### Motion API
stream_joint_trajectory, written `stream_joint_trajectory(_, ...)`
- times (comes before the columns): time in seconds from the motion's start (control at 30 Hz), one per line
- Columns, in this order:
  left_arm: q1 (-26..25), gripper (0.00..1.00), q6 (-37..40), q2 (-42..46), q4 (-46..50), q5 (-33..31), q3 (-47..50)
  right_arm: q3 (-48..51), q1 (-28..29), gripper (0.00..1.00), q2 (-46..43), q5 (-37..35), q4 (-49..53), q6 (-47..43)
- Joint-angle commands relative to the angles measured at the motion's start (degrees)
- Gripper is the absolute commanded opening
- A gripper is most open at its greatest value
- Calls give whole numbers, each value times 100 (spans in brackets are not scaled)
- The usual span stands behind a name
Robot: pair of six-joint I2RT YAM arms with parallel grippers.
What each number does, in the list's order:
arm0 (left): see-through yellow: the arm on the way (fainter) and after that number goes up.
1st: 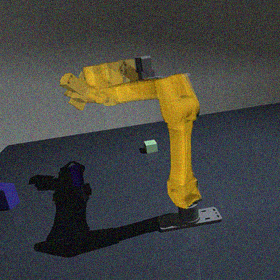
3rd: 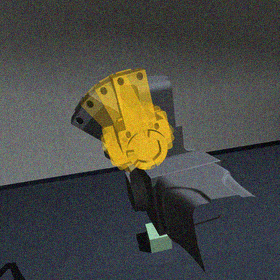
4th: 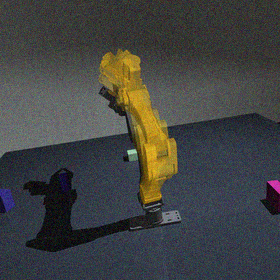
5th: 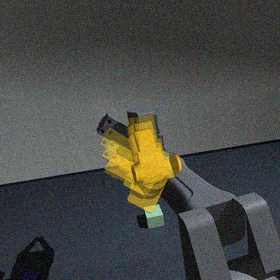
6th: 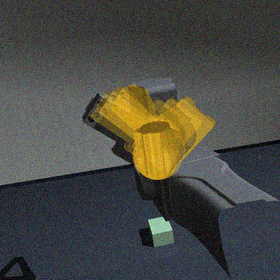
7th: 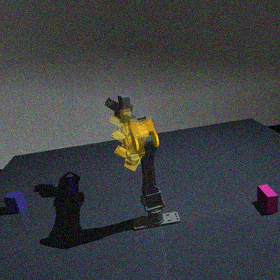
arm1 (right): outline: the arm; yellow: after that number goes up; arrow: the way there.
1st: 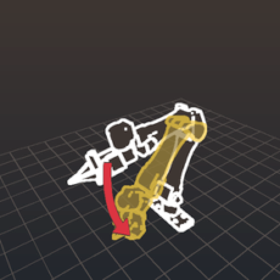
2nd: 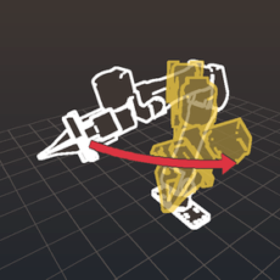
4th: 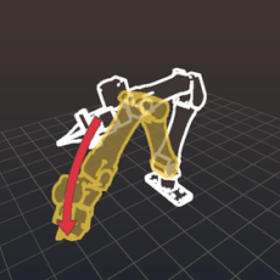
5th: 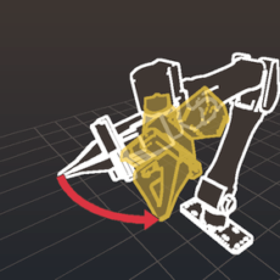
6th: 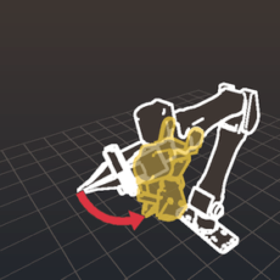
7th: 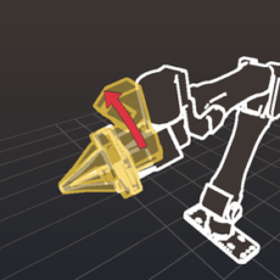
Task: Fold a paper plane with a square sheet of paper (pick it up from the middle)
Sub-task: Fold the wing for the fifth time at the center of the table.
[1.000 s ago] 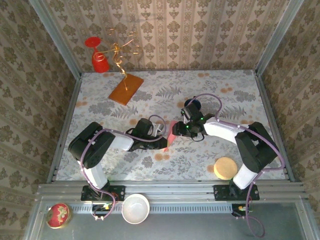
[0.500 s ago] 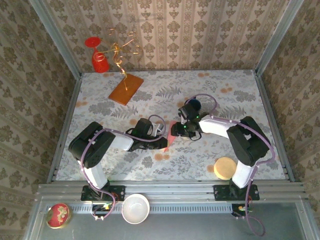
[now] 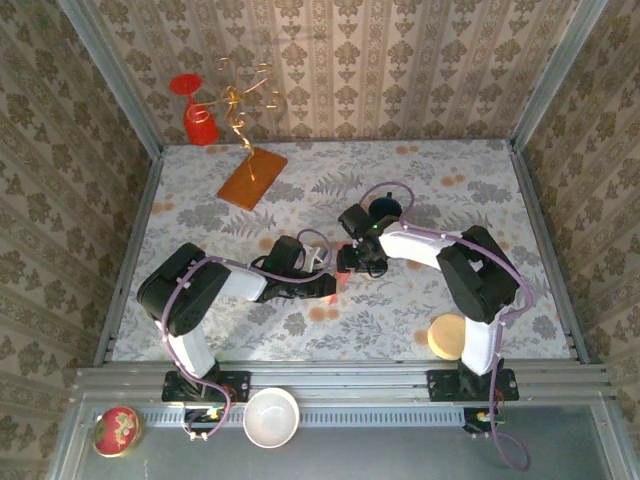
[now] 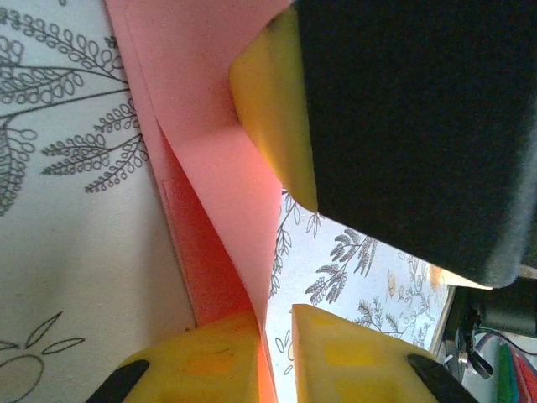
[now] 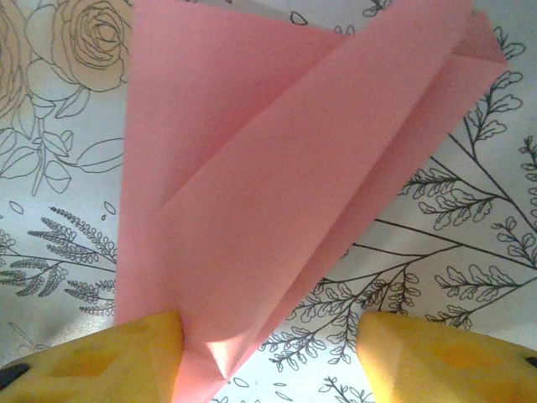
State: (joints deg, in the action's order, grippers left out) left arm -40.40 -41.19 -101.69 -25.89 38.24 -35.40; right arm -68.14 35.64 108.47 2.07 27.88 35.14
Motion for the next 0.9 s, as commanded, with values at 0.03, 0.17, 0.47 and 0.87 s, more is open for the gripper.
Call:
stream_joint_trajectory(0.03,-73,12,32,-645,1034,-822,134,222,44,64,412,118,137,227)
stream_joint_trajectory(0.17,-72,7,-37,-709,1066,-860,155,385,-126,64,-109,624,-200,213)
stream_joint_trajectory(0.47,-66,4,-4,-791,823,-826,244,1636,-675,61,-1612,1999,-1934,-19)
stream_joint_trajectory(0.87,-67,3,-21,-782,718,-813,306,1543,-716,35,-836,2993,-2603,60)
